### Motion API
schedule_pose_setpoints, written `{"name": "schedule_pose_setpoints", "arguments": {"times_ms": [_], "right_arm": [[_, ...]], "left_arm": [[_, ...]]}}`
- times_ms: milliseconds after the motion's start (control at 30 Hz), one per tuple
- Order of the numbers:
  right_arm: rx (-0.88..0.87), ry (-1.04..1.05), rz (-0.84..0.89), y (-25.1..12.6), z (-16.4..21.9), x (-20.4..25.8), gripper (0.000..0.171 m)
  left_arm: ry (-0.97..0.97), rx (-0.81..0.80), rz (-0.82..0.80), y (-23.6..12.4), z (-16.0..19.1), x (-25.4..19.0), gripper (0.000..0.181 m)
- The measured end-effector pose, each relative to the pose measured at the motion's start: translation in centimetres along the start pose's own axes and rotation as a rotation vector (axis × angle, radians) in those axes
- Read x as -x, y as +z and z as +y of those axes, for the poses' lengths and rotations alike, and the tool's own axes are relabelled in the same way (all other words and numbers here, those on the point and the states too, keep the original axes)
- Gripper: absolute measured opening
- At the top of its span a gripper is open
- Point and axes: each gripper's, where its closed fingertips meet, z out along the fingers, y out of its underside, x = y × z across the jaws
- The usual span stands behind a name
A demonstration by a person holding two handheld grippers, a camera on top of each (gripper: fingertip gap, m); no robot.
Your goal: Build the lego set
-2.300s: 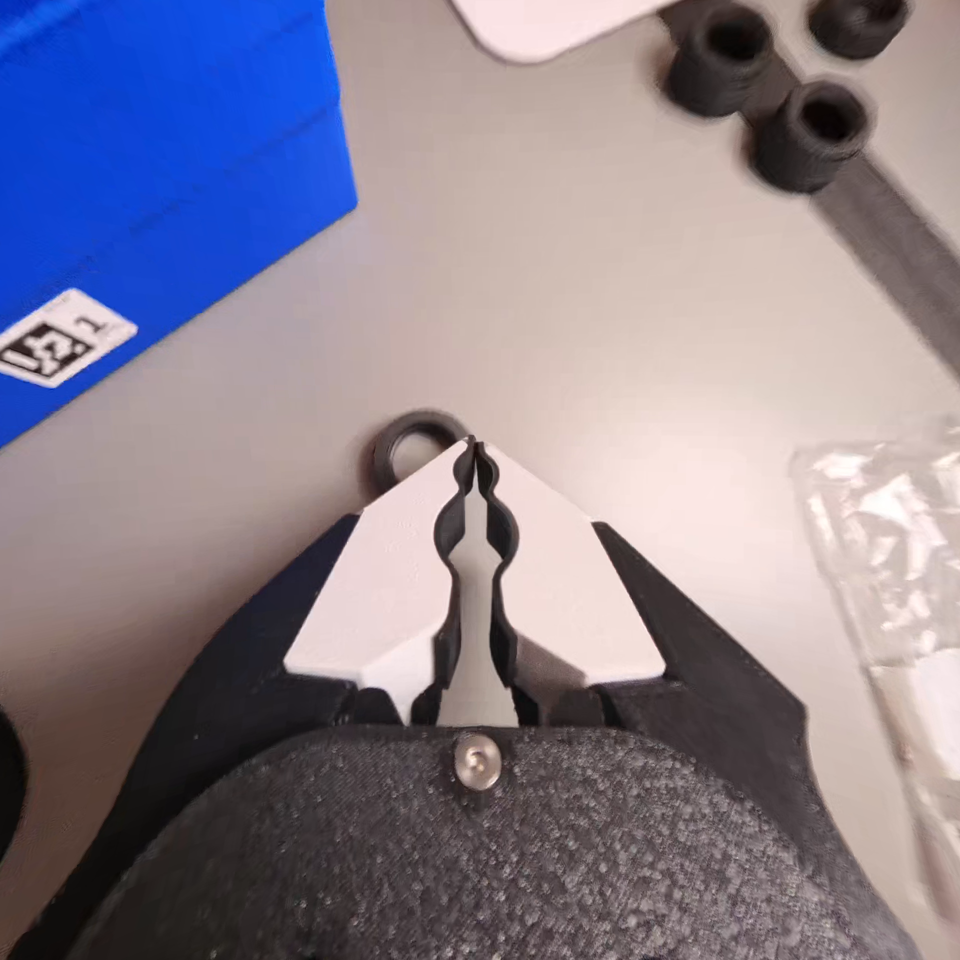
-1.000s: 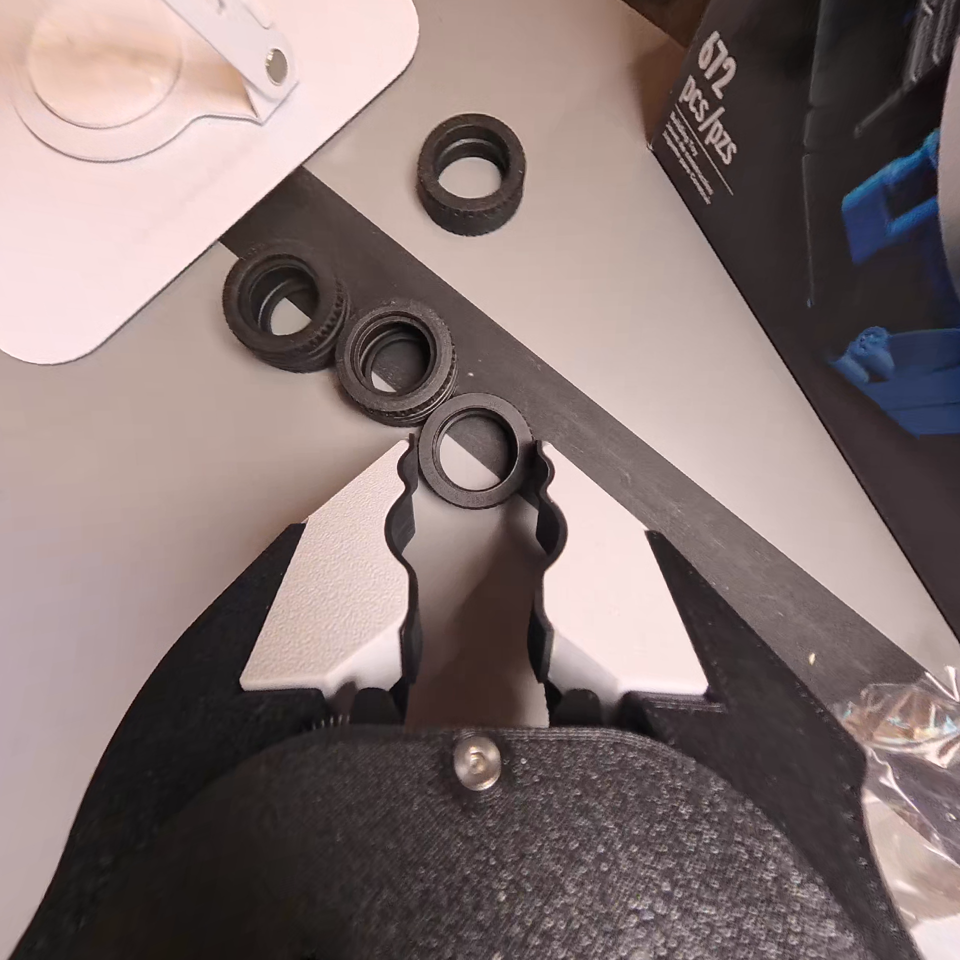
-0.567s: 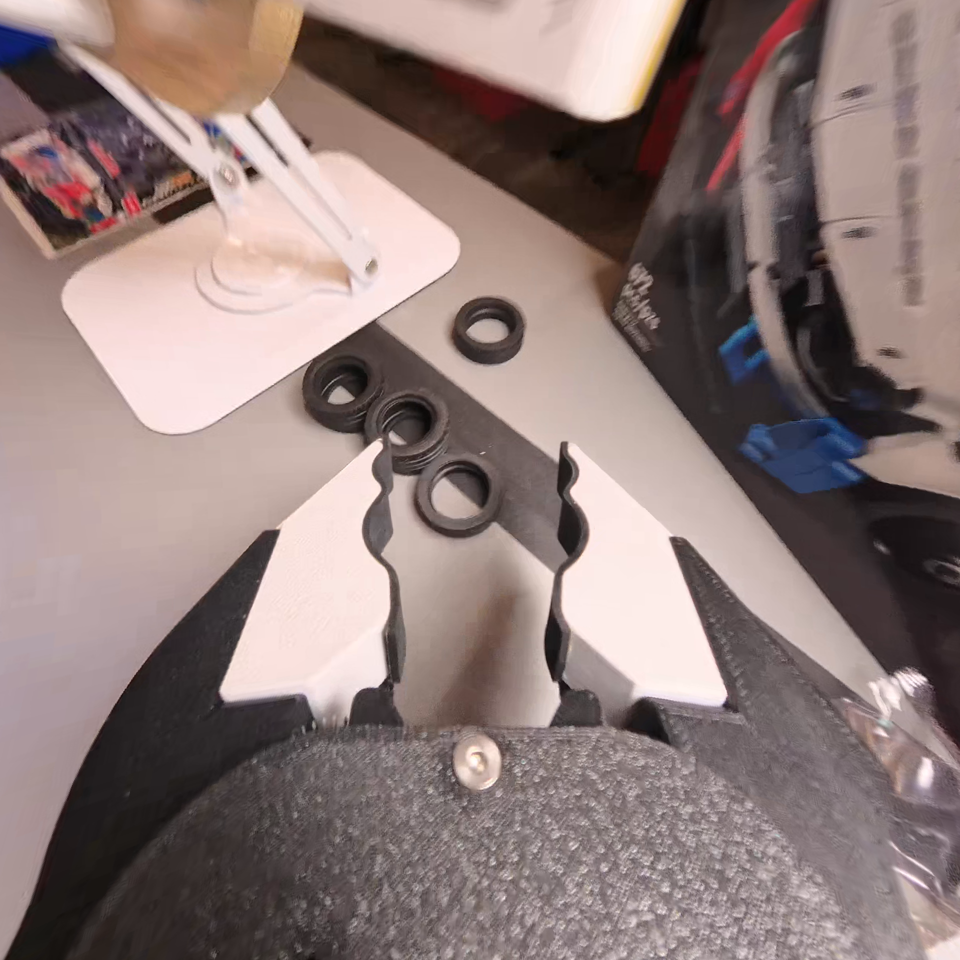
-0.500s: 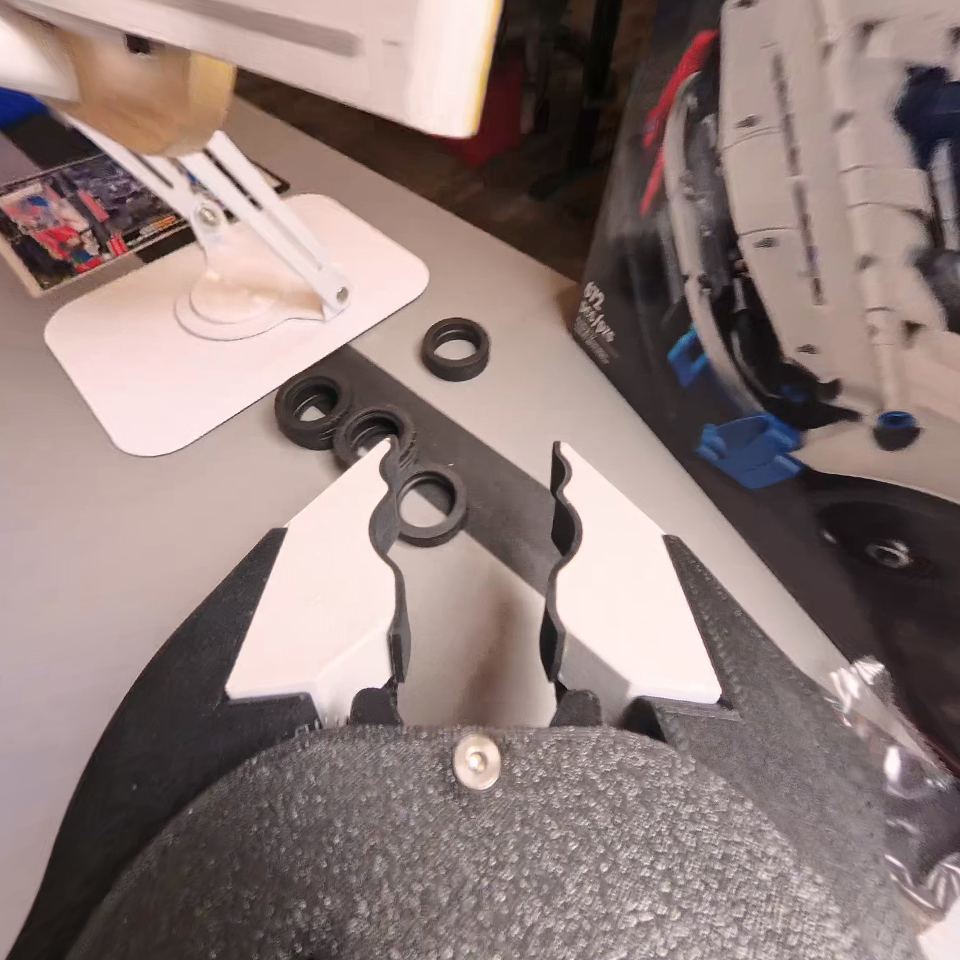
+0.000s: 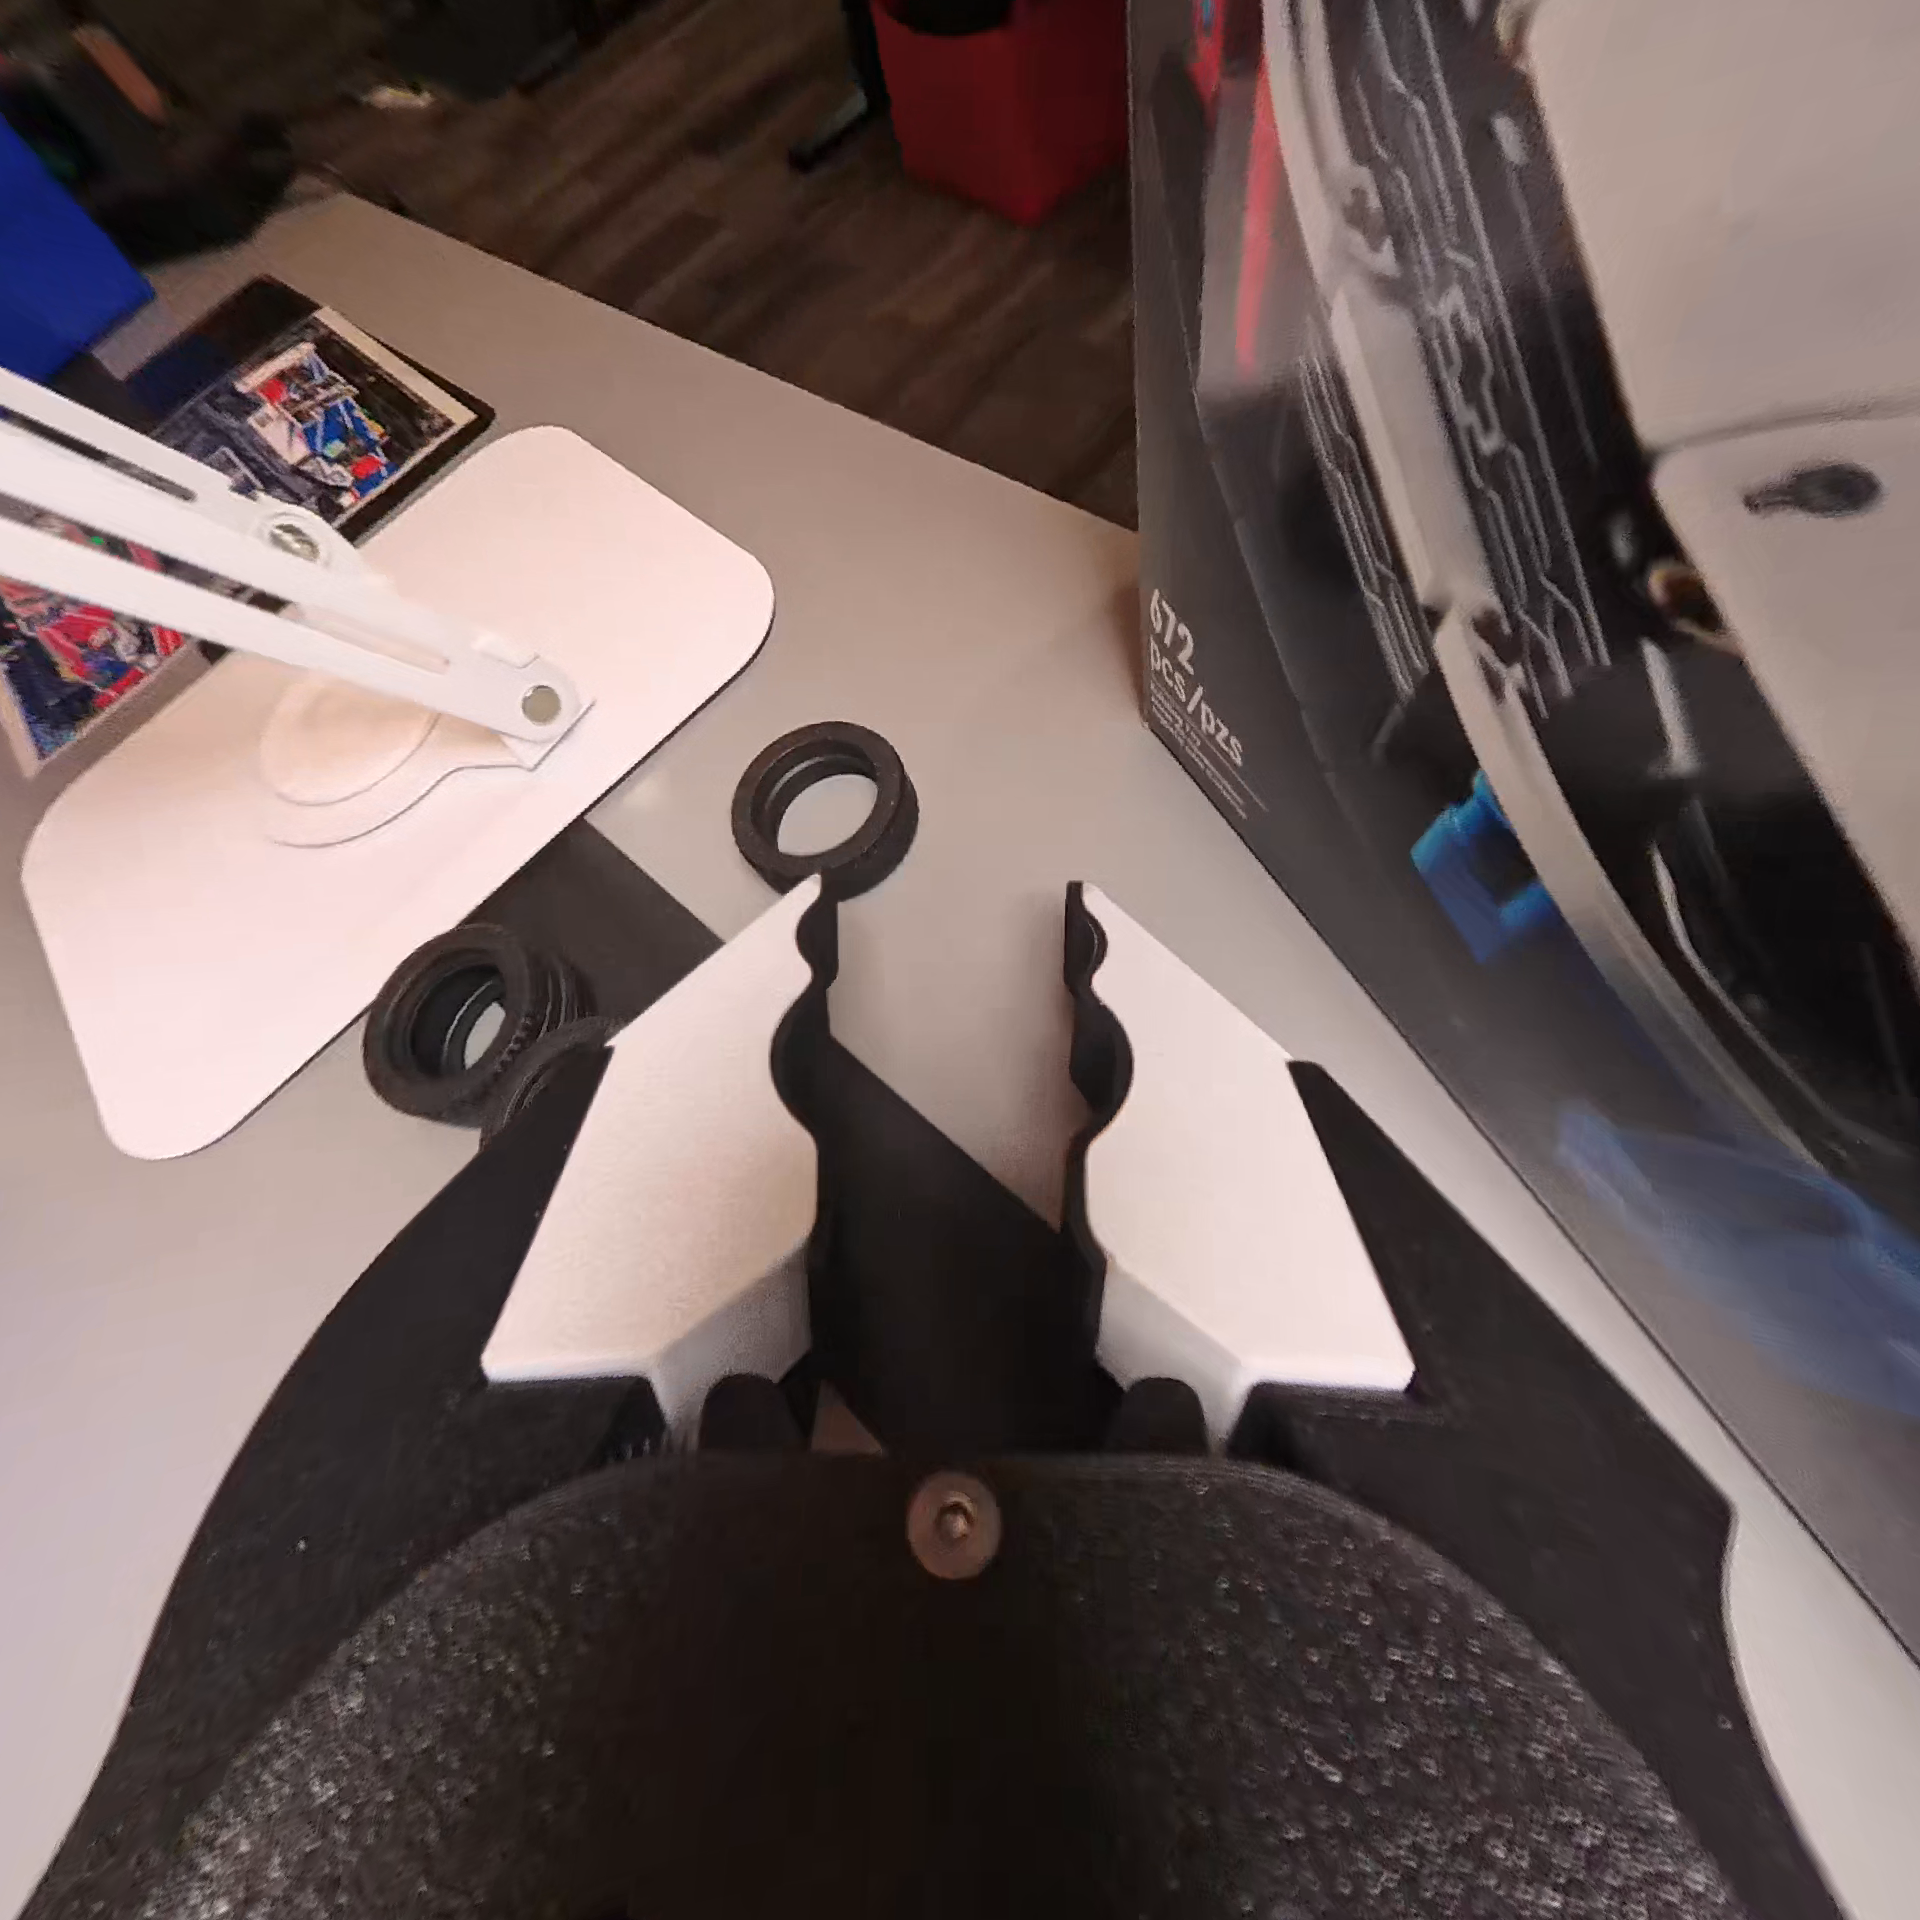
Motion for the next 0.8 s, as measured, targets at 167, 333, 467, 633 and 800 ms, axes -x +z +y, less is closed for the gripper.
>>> {"name": "schedule_pose_setpoints", "arguments": {"times_ms": [167,333,467,633,800], "right_arm": [[0.097,-0.094,0.053,2.4,-0.3,1.0,0.049],[0.152,-0.158,0.115,4.0,-0.6,1.1,0.03],[0.194,-0.199,0.124,3.7,-0.2,1.0,0.003],[0.212,-0.153,0.151,0.5,0.8,-0.5,0.003],[0.258,-0.111,0.22,-4.7,2.9,-1.8,0.003]], "left_arm": [[-0.002,0.015,0.0,0.5,0.3,0.1,0.039],[0.003,0.017,-0.001,0.5,0.4,0.2,0.039],[-0.01,0.002,-0.003,0.2,0.1,0.4,0.039],[-0.009,-0.012,0.009,0.0,-0.2,0.3,0.039],[-0.017,-0.041,0.024,-0.4,-0.8,0.1,0.039]]}}
